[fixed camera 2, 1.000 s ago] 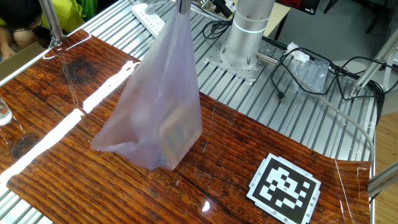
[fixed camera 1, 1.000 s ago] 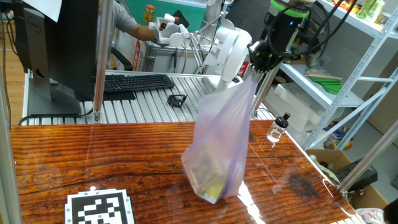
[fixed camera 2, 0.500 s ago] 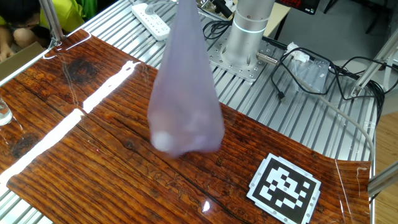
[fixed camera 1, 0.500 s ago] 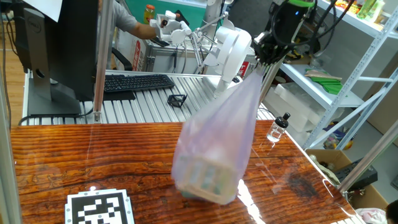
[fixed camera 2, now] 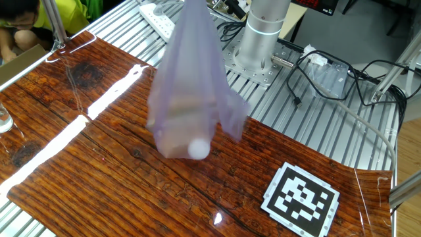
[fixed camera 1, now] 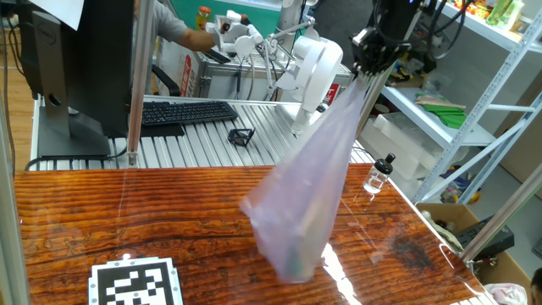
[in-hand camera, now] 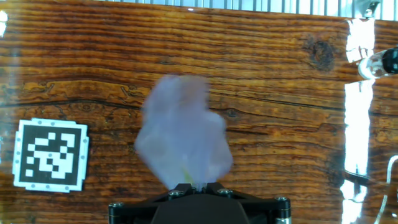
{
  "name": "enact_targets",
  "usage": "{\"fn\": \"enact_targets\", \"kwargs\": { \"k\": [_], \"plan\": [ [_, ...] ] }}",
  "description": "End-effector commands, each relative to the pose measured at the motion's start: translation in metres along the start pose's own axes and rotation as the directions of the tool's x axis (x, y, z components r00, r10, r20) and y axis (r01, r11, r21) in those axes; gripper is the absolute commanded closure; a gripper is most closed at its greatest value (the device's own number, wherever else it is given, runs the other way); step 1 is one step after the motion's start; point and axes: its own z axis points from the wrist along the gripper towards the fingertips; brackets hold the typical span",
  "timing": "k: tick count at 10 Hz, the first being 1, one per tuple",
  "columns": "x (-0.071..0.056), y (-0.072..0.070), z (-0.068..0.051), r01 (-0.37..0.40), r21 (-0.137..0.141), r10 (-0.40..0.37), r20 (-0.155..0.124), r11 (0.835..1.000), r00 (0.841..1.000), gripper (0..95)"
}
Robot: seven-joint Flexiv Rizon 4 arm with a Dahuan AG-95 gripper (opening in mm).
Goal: Pick up a bag of things
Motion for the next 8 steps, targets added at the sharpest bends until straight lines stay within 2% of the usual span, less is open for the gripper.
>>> {"fn": "enact_targets", "kwargs": {
  "k": [1,4,8],
  "plan": [
    [-0.0005,-0.003,-0.0039,0.009,0.003,-0.009,-0.006,1.0,1.0,95.0],
    [-0.0066,-0.0058,-0.0117,0.017,0.005,-0.016,-0.019,1.0,1.0,95.0],
    [-0.007,-0.0054,-0.0118,0.017,0.005,-0.017,-0.018,1.0,1.0,95.0]
  ]
}}
